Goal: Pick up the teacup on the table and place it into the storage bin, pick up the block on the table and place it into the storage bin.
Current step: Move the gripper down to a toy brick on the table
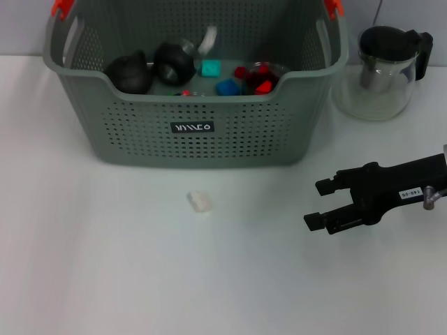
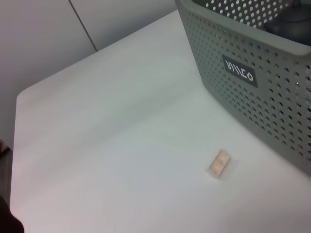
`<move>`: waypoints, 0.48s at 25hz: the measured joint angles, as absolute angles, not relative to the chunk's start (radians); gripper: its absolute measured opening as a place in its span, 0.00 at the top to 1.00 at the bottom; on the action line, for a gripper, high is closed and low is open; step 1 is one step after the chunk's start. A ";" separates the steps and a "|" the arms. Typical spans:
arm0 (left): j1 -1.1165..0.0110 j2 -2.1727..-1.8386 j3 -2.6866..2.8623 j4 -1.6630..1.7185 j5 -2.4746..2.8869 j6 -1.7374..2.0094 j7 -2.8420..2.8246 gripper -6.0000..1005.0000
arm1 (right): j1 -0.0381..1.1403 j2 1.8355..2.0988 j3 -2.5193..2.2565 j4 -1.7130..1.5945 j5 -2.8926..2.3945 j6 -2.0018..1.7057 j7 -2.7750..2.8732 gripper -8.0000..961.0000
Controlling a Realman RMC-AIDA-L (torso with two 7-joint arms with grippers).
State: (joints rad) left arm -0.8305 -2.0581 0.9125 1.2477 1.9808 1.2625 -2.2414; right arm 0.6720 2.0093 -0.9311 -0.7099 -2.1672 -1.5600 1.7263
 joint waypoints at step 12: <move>-0.656 -2.138 1.068 1.373 1.936 1.855 -1.929 0.08 | 0.672 2.009 -0.930 -0.705 -2.162 -1.553 1.721 0.03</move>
